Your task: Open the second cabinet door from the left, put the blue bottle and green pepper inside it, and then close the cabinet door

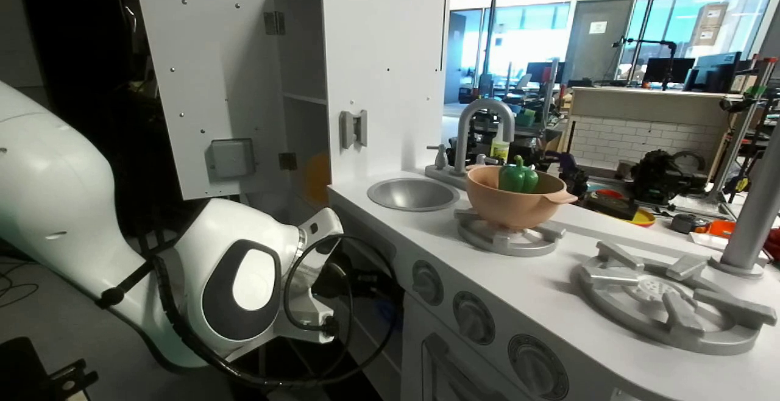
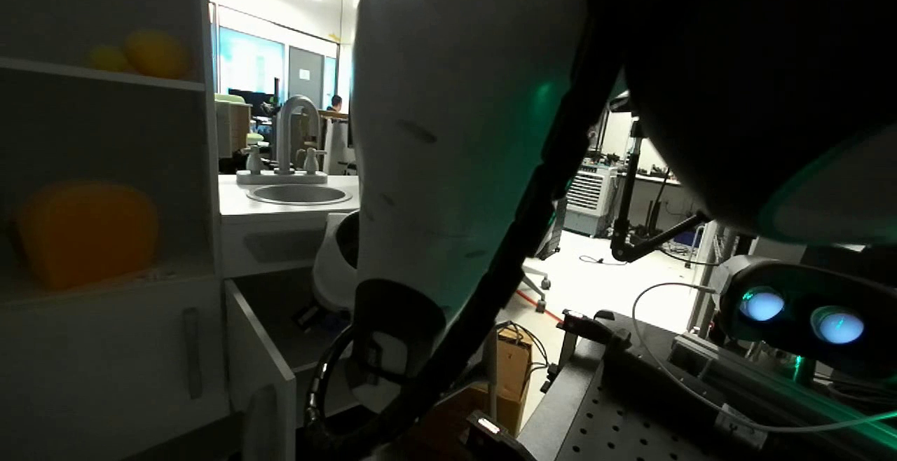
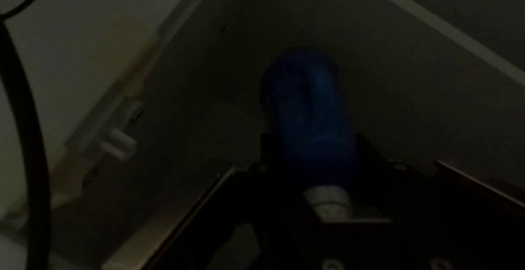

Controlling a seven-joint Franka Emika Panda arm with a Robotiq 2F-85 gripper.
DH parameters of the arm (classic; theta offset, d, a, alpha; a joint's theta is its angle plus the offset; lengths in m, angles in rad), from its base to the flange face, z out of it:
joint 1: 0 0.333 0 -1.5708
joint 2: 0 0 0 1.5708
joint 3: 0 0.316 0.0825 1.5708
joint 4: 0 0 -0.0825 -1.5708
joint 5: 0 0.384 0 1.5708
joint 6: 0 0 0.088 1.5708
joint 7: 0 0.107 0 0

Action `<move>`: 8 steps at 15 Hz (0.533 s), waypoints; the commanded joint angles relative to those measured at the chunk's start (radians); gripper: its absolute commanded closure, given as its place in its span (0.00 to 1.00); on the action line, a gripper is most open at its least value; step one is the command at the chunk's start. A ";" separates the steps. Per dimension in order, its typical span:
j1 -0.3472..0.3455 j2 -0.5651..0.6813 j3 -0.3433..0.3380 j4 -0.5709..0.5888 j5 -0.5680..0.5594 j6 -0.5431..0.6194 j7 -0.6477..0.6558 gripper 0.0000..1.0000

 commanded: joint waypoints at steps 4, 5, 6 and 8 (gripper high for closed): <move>-0.080 0.004 0.041 0.081 0.031 -0.009 -0.126 0.78; -0.088 0.005 0.045 0.087 0.029 -0.008 -0.134 0.78; -0.090 0.005 0.045 0.092 0.030 -0.012 -0.141 0.78; -0.091 0.005 0.044 0.096 0.031 -0.016 -0.150 0.78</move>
